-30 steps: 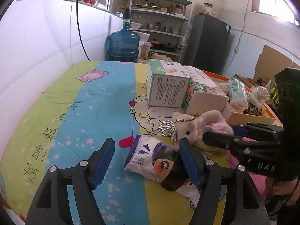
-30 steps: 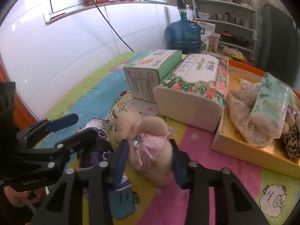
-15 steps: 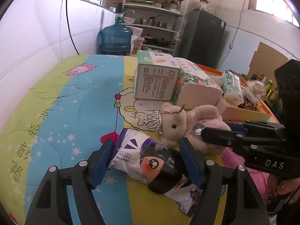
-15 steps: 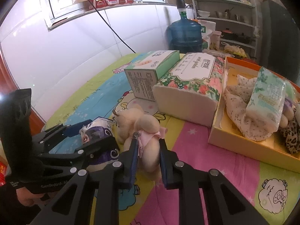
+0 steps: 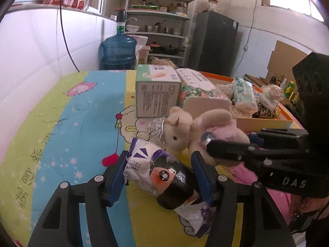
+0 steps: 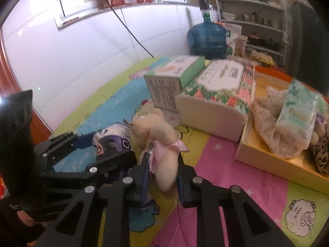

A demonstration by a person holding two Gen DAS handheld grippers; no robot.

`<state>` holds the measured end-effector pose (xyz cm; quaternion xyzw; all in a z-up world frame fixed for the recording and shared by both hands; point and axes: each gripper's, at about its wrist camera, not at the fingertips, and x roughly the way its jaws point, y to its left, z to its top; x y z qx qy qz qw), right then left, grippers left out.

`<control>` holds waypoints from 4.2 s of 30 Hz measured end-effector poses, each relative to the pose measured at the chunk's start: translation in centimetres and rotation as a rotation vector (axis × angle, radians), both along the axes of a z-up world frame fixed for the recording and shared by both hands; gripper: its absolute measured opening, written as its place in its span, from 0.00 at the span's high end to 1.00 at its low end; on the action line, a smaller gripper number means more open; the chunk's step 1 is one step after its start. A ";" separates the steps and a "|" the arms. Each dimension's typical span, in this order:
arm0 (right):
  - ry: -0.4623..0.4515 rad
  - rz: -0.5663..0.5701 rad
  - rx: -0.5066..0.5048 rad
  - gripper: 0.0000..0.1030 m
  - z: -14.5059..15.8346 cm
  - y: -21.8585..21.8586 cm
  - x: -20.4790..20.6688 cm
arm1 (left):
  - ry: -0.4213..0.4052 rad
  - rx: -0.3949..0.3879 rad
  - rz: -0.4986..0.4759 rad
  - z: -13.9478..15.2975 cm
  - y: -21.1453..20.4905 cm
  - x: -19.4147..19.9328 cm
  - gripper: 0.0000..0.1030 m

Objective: Organize soft objects

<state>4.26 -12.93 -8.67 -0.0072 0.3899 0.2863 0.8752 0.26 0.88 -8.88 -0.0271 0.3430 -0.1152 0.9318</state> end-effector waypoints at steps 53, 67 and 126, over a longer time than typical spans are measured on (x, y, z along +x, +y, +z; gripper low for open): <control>-0.145 -0.411 0.054 0.78 4.6 -23.4 7.7 | -0.091 0.067 -0.247 5.8 -23.8 15.6 0.36; -0.189 -0.455 0.009 0.46 5.4 -23.5 6.0 | -0.092 0.086 -0.226 5.8 -23.4 14.3 0.30; -0.336 -0.540 -0.062 0.46 9.5 -6.8 -9.8 | -0.201 0.079 0.184 11.1 -4.6 -5.4 0.29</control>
